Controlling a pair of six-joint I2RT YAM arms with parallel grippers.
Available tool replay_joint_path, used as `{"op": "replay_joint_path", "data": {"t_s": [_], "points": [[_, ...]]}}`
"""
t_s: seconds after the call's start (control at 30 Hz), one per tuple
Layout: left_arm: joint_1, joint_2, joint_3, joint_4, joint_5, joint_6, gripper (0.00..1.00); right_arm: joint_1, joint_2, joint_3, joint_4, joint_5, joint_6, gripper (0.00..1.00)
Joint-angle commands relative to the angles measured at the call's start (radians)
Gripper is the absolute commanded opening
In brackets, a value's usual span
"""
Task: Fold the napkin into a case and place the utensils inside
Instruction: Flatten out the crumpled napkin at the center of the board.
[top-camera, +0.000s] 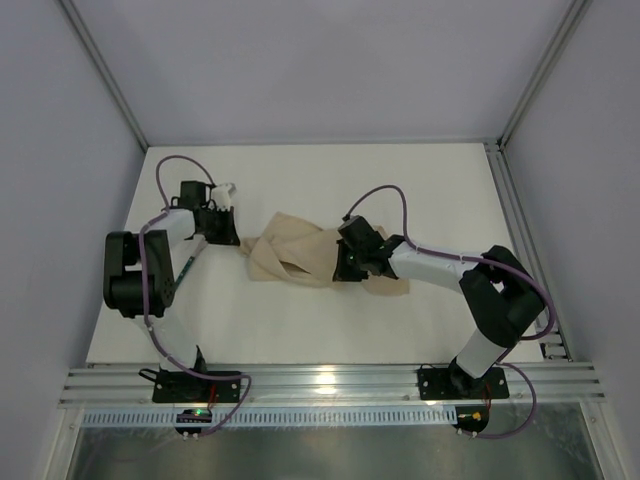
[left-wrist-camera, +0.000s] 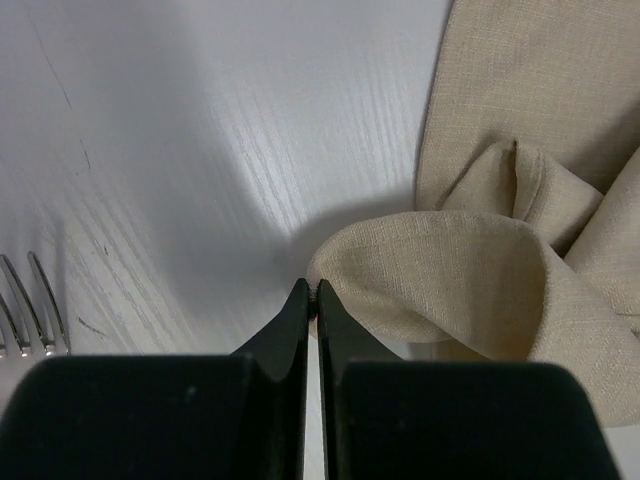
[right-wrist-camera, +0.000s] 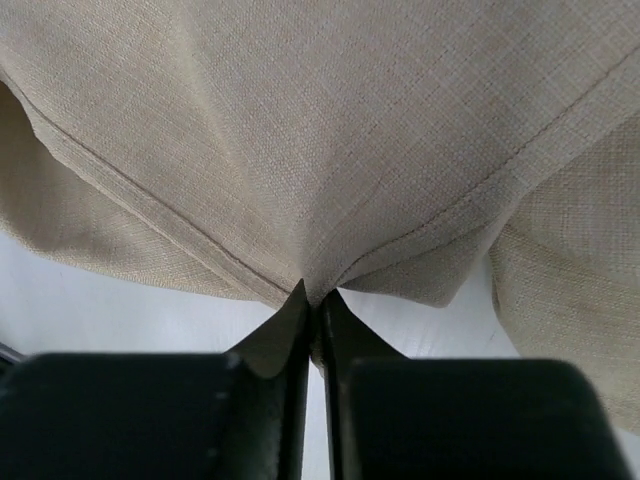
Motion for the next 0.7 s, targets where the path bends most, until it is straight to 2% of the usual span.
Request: {"op": "replay_joint_path", "data": {"t_s": [0.0,0.07,0.2,0.37,0.6,0.67], "points": [[0.0,-0.104,-0.022,0.055,0.025,0.008,0.0,-0.01,-0.035,-0.006,0.048,-0.015,0.009,0.05],[0.0,-0.152,-0.022,0.048,0.019,0.018,0.0,-0.014,-0.063,0.014,0.017,0.006,-0.012,0.04],[0.0,-0.24,0.007,-0.009,0.005,0.049,0.0,-0.017,-0.158,0.13,-0.156,0.123,-0.098,0.04],[0.0,-0.349,0.073,-0.105,0.008,0.057,0.0,-0.026,-0.314,0.328,-0.279,0.192,-0.212,0.04],[0.001,-0.539,0.217,-0.256,0.019,0.055,0.0,-0.03,-0.371,0.678,-0.516,0.252,-0.339,0.04],[0.001,-0.611,0.282,-0.302,0.013,0.055,0.0,-0.034,-0.377,0.729,-0.553,0.252,-0.347,0.04]]}}
